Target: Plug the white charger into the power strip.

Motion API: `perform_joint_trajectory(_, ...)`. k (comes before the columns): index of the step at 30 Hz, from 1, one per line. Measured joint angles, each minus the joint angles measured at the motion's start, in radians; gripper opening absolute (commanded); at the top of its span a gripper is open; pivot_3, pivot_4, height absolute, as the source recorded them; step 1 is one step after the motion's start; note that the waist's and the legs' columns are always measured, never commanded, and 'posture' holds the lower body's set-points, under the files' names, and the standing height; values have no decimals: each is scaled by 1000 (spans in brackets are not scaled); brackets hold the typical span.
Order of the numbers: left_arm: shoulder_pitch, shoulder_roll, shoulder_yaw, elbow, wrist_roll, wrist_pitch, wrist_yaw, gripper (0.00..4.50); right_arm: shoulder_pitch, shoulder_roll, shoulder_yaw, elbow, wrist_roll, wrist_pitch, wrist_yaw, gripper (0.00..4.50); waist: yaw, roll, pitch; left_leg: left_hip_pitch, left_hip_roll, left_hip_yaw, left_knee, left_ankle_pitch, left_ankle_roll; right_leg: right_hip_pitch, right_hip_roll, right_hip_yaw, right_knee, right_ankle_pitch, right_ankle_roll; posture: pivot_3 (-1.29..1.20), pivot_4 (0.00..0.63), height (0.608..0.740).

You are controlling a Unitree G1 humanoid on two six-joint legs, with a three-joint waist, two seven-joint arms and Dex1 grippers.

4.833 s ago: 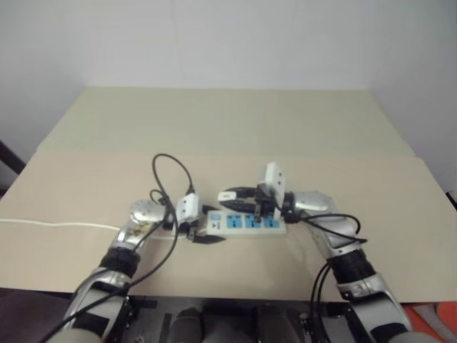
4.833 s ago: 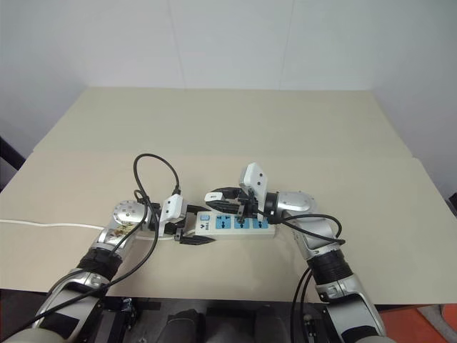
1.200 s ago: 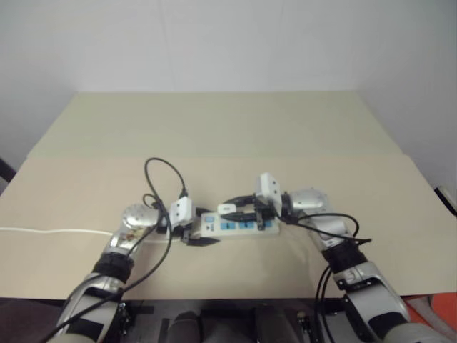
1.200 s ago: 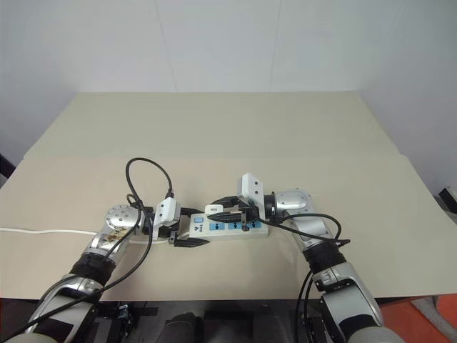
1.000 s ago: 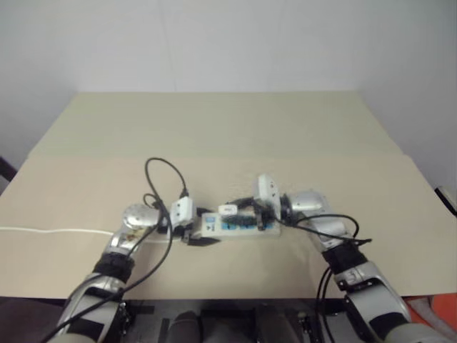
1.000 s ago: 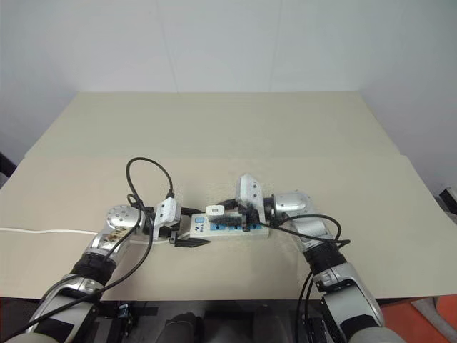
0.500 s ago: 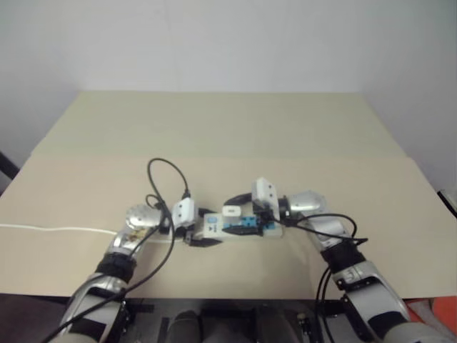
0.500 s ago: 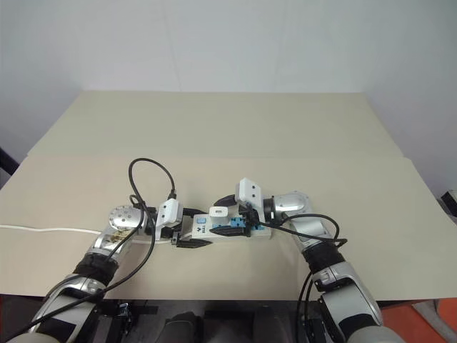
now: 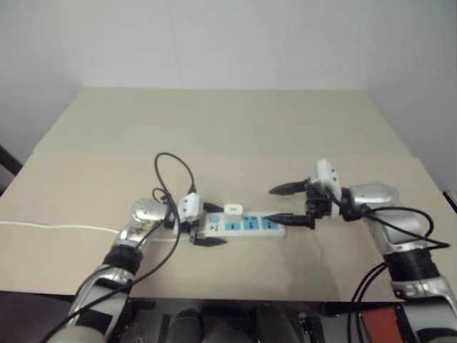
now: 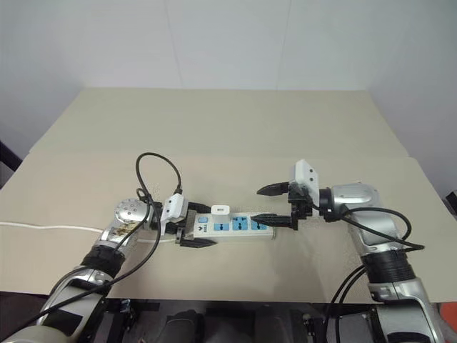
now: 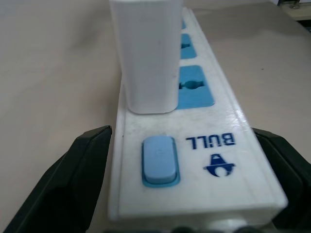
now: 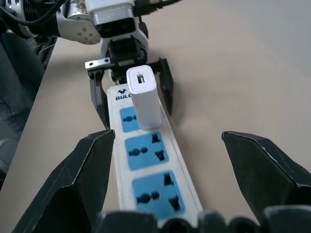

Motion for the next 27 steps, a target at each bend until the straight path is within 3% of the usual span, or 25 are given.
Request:
perform_joint_trajectory(6,67,195,90,-220,-102,124,-68,4486,66,-73,-95,-23,29,3,-2,4234,-3,0,2,0,1,0,-1,0,0,0,0,0,-1,0,0,0,150,740)
perform_joint_trajectory(11,156,348,220,-321,-140,216,-30,4486,183,-122,-200,-31,35,1,-39,4234,3,1,3,0,1,1,-1,0,0,0,-1,0,-1,-1,0,0,150,740)
perform_joint_trajectory(18,297,363,340,-450,-174,361,150,4486,306,-135,-310,-60,34,1,-125,4234,4,1,4,2,1,2,-1,0,0,1,-1,0,-1,-1,1,0,150,740)
perform_joint_trajectory(27,505,360,436,-698,-256,551,305,4486,391,-150,-352,-105,-6,14,-266,4234,1,1,7,4,2,4,-2,0,0,1,-1,1,-1,-3,4,0,150,740)
